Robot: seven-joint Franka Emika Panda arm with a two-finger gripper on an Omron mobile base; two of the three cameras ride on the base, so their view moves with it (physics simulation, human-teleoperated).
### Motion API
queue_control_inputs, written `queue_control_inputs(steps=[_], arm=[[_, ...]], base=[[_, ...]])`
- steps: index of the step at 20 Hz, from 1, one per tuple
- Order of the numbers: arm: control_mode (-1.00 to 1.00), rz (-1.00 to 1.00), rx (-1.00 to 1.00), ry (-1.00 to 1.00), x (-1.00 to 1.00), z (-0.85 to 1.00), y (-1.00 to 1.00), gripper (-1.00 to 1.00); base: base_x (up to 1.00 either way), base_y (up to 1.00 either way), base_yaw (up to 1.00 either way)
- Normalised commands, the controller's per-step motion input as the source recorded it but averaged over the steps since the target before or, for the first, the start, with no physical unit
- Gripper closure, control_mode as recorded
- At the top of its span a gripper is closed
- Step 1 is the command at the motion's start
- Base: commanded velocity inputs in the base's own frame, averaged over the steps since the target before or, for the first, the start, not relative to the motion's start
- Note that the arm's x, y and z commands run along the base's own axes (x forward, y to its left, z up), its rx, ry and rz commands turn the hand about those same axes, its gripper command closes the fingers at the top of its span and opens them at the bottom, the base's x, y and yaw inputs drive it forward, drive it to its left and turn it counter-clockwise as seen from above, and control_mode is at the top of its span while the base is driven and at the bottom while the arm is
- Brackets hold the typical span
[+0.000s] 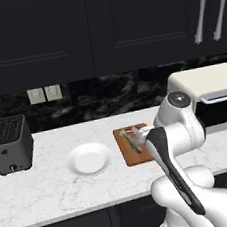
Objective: Pick up the knife from the drawer and place it on the cutting board. Then place the meat from the plate to the cutting board.
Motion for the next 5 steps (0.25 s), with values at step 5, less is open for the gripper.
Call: queue_control_inputs(steps=[5], arm=[[-1.00,0.00,0.10,-0.09,-0.31,0.68,-0.03,-1.00]], base=[[0.00,0.00,0.00]])
